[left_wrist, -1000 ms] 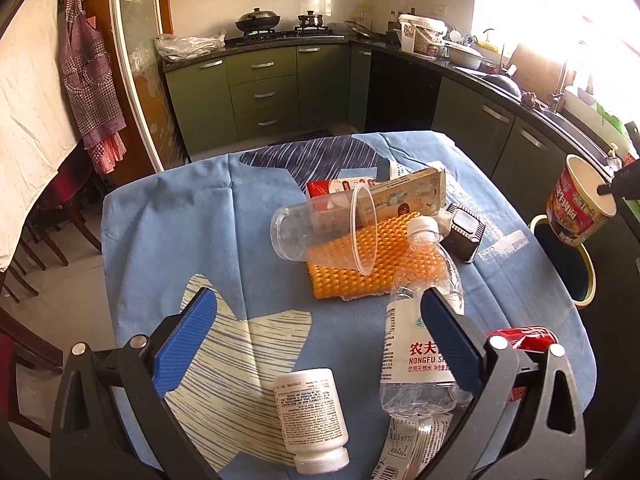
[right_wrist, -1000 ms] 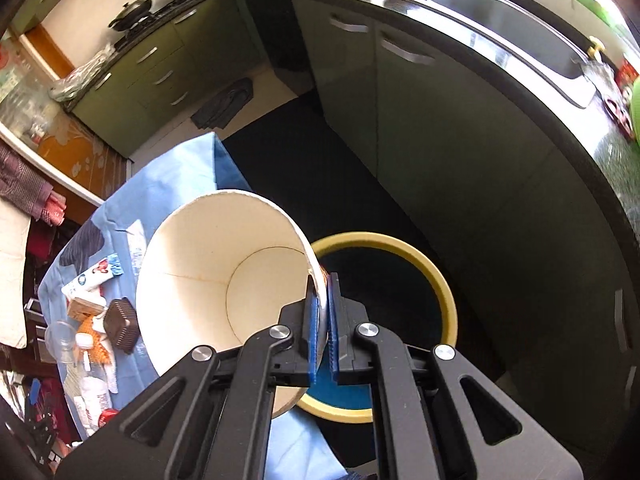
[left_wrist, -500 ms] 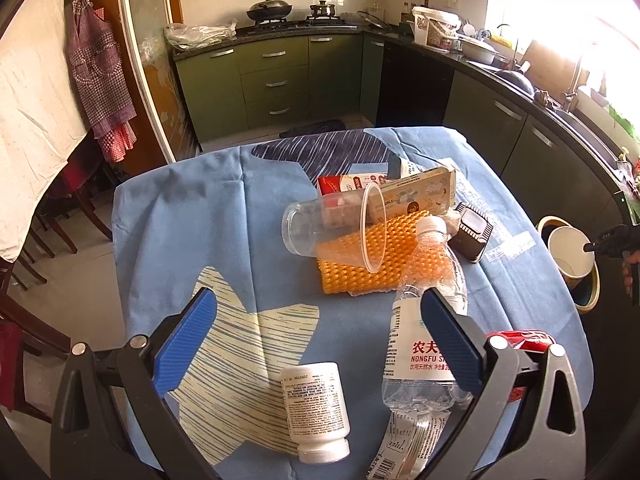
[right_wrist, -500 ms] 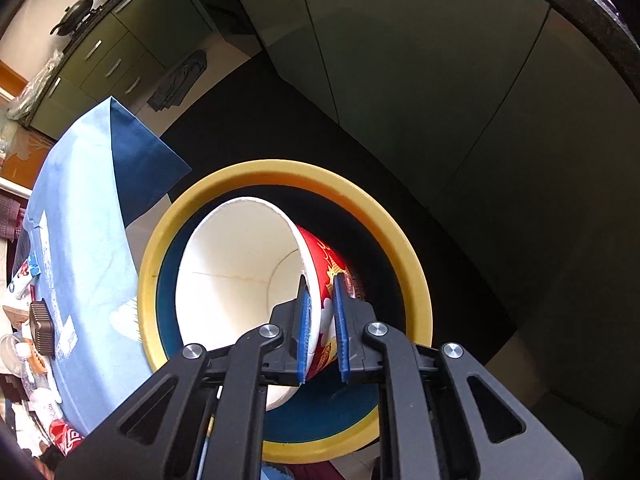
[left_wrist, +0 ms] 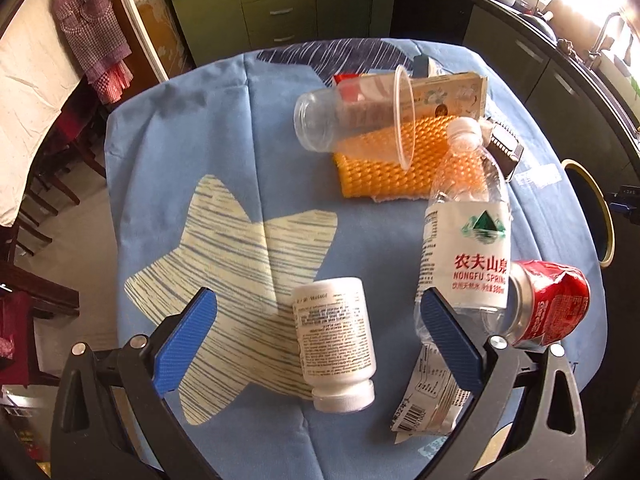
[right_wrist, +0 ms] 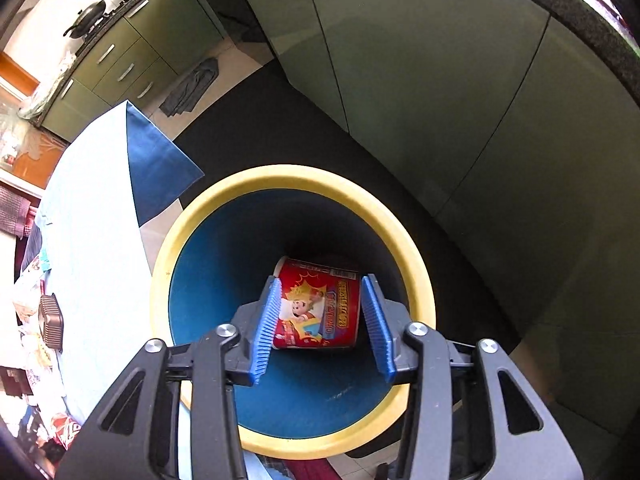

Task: Collect trash
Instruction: 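Carry the noodle cup over the bin and release it with the right tool, then grasp the white pill bottle with the left tool while the right tool hovers over the bin, then release the pill bottle into the bin with the left tool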

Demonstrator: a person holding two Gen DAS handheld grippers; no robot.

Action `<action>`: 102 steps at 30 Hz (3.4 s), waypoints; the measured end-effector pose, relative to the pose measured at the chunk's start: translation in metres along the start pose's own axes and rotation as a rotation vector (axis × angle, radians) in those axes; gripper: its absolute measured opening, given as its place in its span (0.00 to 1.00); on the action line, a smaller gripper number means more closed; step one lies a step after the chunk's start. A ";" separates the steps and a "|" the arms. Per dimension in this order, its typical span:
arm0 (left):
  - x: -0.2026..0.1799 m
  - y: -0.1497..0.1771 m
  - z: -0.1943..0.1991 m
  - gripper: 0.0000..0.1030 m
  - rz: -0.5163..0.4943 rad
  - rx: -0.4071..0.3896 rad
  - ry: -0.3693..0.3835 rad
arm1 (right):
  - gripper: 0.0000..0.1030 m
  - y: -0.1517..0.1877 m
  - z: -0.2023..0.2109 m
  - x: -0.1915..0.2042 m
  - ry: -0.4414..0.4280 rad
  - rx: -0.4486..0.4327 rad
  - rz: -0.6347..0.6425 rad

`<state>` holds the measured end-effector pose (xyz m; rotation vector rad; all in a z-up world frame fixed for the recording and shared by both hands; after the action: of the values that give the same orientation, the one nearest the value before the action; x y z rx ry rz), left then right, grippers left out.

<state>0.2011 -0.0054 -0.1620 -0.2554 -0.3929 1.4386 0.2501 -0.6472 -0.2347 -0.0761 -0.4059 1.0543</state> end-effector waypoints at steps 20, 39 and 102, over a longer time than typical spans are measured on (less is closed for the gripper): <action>-0.014 0.033 -0.046 0.44 -0.022 0.145 0.074 | 0.45 0.004 0.007 0.025 -0.057 0.009 0.049; -0.045 -0.007 0.041 0.44 -0.127 -0.029 0.108 | 0.45 0.009 0.024 0.036 -0.123 -0.017 0.077; -0.181 -0.083 0.087 0.66 -0.273 -0.109 0.280 | 0.50 0.075 0.048 0.186 -0.293 -0.013 0.565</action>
<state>0.2251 -0.2001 -0.0693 -0.4669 -0.2653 1.0970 0.2500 -0.4570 -0.1555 -0.0480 -0.6802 1.6287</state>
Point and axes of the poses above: each gripper's, at about its wrist camera, not at the fingertips, and z roughly against the way its jaws point, x to its left, y to its underside, the point moved 9 cm from there along -z, roughly the way its jaws point, and after that the axes turned 4 degrees about -y, right-handed, at the moved point
